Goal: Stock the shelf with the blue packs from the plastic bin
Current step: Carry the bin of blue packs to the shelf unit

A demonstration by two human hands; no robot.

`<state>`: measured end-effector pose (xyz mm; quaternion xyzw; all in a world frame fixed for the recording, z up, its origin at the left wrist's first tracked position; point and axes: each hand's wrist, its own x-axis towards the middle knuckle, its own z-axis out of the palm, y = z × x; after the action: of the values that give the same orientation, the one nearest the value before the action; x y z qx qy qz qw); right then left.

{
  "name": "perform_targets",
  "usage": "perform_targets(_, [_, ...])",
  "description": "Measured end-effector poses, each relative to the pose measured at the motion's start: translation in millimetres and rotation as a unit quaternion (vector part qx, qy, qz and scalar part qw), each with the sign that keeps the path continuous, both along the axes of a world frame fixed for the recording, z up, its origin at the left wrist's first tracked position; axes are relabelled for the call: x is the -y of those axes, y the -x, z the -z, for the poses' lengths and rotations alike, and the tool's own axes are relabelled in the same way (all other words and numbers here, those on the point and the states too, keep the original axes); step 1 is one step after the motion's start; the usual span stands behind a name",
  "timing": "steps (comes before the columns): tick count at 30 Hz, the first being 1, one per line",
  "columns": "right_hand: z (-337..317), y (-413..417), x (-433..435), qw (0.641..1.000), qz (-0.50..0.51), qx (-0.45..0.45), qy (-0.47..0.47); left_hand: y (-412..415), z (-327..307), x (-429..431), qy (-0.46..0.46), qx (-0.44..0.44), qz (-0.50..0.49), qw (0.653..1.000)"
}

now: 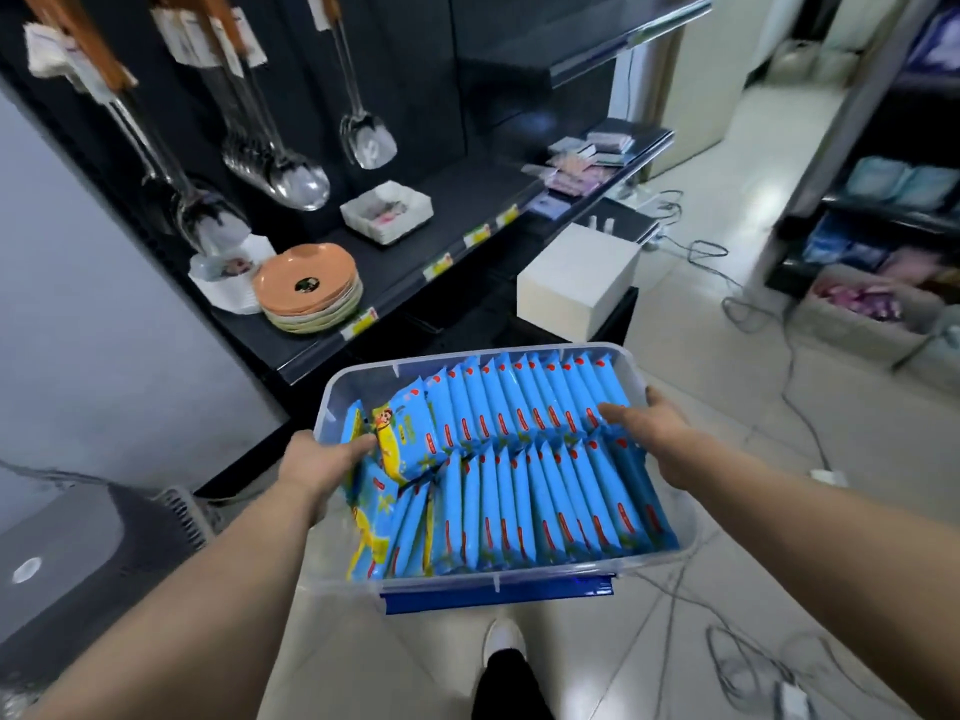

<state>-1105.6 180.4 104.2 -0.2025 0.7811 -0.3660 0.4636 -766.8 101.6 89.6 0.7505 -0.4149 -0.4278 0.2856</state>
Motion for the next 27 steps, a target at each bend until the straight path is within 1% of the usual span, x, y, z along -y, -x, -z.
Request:
perform_targets(6, [-3, 76, 36, 0.999, 0.032, -0.023, 0.012, 81, 2, 74, 0.003, 0.021, 0.051, 0.999])
perform_targets(12, [-4, 145, 105, 0.998, 0.047, -0.032, 0.01, 156, 15, 157, -0.025, 0.016, 0.065, 0.997])
perform_targets(18, [0, 214, 169, 0.997, 0.078, -0.023, -0.006, 228, 17, 231, -0.027, 0.025, 0.088, 0.995])
perform_targets(24, [8, 293, 249, 0.999, 0.051, -0.008, -0.01, 296, 21, 288, -0.033, 0.025, 0.05, 0.998])
perform_targets(27, [15, 339, 302, 1.0, 0.019, 0.002, -0.004, 333, 27, 310, -0.032, 0.029, 0.004, 0.999])
